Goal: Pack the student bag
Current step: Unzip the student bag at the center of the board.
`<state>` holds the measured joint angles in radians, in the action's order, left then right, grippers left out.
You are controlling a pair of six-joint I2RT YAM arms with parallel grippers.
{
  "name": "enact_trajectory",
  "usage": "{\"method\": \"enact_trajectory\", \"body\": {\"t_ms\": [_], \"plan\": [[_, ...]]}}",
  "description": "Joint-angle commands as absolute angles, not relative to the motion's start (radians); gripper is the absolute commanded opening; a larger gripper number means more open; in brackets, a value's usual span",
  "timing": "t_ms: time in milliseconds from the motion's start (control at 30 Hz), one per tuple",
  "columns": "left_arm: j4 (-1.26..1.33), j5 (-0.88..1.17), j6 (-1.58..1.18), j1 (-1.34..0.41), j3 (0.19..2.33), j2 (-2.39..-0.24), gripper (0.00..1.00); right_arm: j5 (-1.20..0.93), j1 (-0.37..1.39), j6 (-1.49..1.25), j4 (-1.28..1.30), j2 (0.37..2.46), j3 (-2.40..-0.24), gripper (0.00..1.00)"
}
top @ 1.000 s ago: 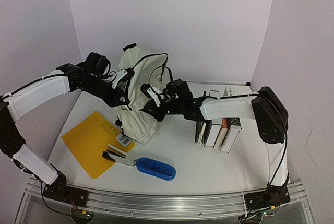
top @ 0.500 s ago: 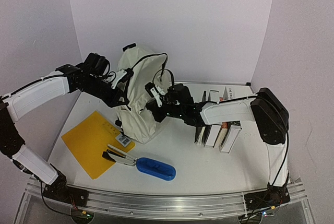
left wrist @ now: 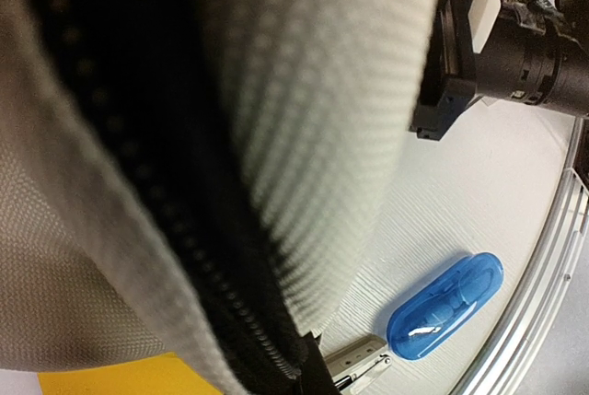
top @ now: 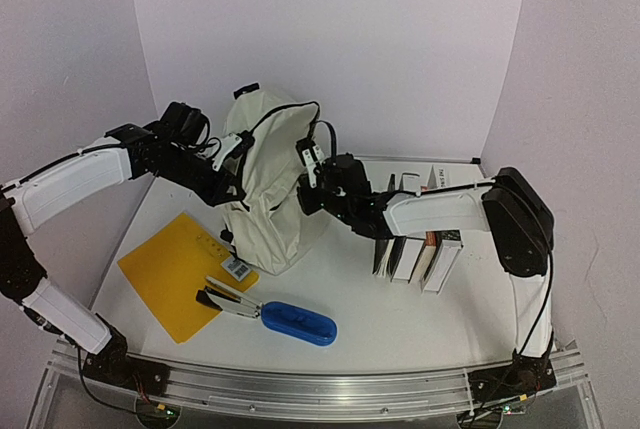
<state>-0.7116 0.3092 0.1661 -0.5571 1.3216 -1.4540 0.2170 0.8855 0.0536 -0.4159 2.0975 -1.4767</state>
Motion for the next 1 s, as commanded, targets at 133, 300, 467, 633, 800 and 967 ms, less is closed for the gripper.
{"method": "enact_trajectory", "body": {"t_ms": [133, 300, 467, 633, 800, 967], "plan": [[-0.719, 0.298, 0.179, -0.558, 1.313, -1.408, 0.00, 0.233, 0.747, -0.069, -0.330, 2.155, -1.653, 0.00], [-0.714, 0.314, 0.178, -0.558, 1.310, -1.408, 0.00, 0.137, 0.675, -0.110, -0.291, 2.222, -1.716, 0.00], [-0.705, 0.338, 0.174, -0.559, 1.308, -1.420, 0.00, 0.095, 0.642, -0.107, -0.258, 2.278, -1.773, 0.00], [-0.699, 0.361, 0.170, -0.558, 1.308, -1.433, 0.00, 0.086, 0.630, -0.104, -0.224, 2.338, -1.819, 0.00], [-0.686, 0.370, 0.166, -0.558, 1.302, -1.432, 0.00, 0.069, 0.615, -0.121, -0.213, 2.359, -1.836, 0.00], [-0.646, 0.380, 0.143, -0.558, 1.290, -1.436, 0.00, -0.055, 0.615, -0.158, -0.210, 2.252, -1.776, 0.10]]}}
